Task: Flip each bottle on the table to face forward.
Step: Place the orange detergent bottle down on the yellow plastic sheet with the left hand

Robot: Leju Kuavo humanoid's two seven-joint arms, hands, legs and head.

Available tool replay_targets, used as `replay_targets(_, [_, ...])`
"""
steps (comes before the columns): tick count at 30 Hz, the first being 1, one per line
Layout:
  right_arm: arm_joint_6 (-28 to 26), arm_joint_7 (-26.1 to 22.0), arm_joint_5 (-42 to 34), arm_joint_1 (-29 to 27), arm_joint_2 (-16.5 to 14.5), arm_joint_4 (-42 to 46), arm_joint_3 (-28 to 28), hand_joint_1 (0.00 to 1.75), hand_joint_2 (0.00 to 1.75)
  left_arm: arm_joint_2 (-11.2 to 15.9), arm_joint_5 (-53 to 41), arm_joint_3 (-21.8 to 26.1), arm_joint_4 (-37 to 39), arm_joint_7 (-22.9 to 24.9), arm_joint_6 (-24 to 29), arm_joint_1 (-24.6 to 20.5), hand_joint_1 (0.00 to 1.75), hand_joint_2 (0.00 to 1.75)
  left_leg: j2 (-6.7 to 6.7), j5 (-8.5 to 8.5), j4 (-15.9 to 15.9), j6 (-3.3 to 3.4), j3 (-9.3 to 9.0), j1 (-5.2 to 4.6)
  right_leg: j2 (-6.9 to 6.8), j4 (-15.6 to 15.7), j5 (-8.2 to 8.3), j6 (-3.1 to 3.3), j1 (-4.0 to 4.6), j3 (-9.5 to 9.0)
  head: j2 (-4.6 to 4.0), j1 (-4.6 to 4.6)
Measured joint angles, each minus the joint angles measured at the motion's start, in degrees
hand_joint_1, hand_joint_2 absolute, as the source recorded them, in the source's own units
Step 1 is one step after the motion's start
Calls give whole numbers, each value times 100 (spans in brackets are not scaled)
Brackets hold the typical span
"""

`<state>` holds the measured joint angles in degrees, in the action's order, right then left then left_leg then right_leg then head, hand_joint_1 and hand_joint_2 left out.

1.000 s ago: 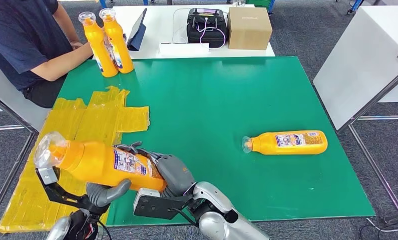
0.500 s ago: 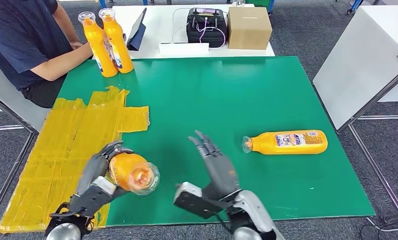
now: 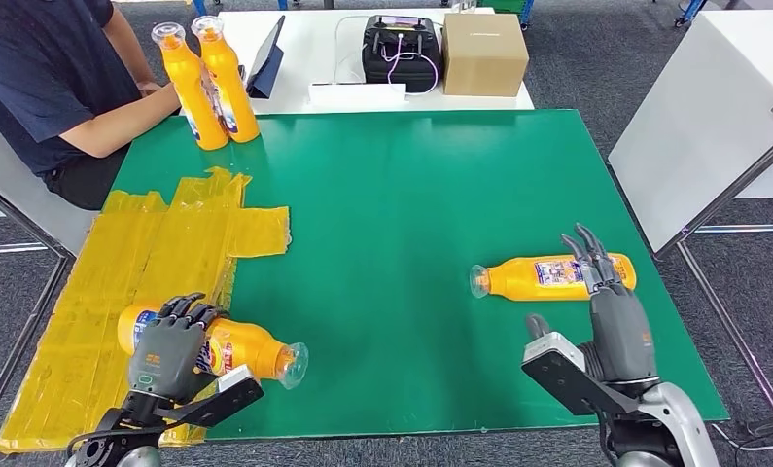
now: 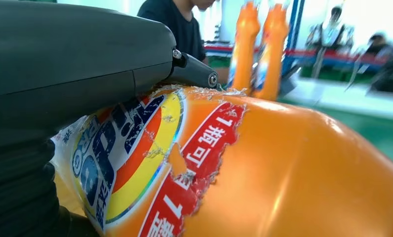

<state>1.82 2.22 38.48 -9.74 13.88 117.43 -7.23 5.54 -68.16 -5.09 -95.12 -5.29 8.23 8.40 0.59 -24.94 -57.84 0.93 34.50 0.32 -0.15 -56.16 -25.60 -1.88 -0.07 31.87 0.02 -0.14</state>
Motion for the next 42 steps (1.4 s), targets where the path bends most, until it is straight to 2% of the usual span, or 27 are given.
replay_targets(1, [58,24,-38,-13,69,25,81,0,0,58,-96,-13,89,86,-42,-21,34,175,-1,0,0,0,-1,0,1,0,0,0,0,0,0,-1])
replay_targets(2, [144,65,-81,-22,148,42,159,0,0,122,-175,-30,192,167,-85,-48,0,175,-2,1,0,0,-2,0,1,0,0,0,0,0,0,-1])
replay_targets(5, [576,281,-286,-56,495,50,372,0,0,309,-259,-87,497,351,-199,-126,0,175,-1,2,0,1,-5,0,1,0,0,0,0,-2,0,-1])
replay_targets(8, [1196,485,-764,-186,1157,8,644,0,0,473,-216,-144,747,479,-328,-232,0,175,6,5,0,6,-2,-3,-2,0,2,-2,-6,-3,0,1])
replay_targets(10, [1397,504,-1000,-253,1535,-41,848,0,0,564,-187,-177,865,526,-390,-327,0,175,9,6,0,9,1,-8,-3,0,4,-5,-12,-4,0,1])
replay_targets(14, [1495,503,-1069,-308,1919,-97,1070,0,175,653,-161,-208,998,558,-423,-464,0,175,1,5,-1,10,-2,-13,-1,0,4,-6,-16,-4,0,-2])
replay_targets(20, [1594,569,-867,-283,2190,-317,1123,0,175,733,260,-265,1123,548,-814,-649,0,175,8,6,0,10,-4,-10,-4,-1,4,-6,-10,-10,0,-1])
replay_targets(27, [1560,521,416,377,2203,-1310,823,0,175,737,1546,-321,1211,410,-1126,-958,0,175,-2,14,0,16,-15,-9,-1,-6,10,-9,-8,-16,0,-2])
replay_targets(32, [1545,434,893,737,2071,-1934,536,0,175,462,3037,-142,980,86,-1235,-934,0,175,4,15,-1,17,-2,-9,-2,-8,10,-11,-10,-13,0,-1])
replay_targets(38, [1483,348,1223,1421,1717,-2947,46,0,175,84,5337,260,469,-165,-1972,-878,0,175,0,14,-1,18,2,-10,-1,-8,10,-11,-9,-5,0,-3])
replay_targets(42, [1448,322,1284,1763,1511,-3468,-211,0,175,-19,5832,393,292,-194,-2154,-842,0,175,10,16,-1,16,4,-9,-4,-10,10,-11,-5,-5,0,-2])
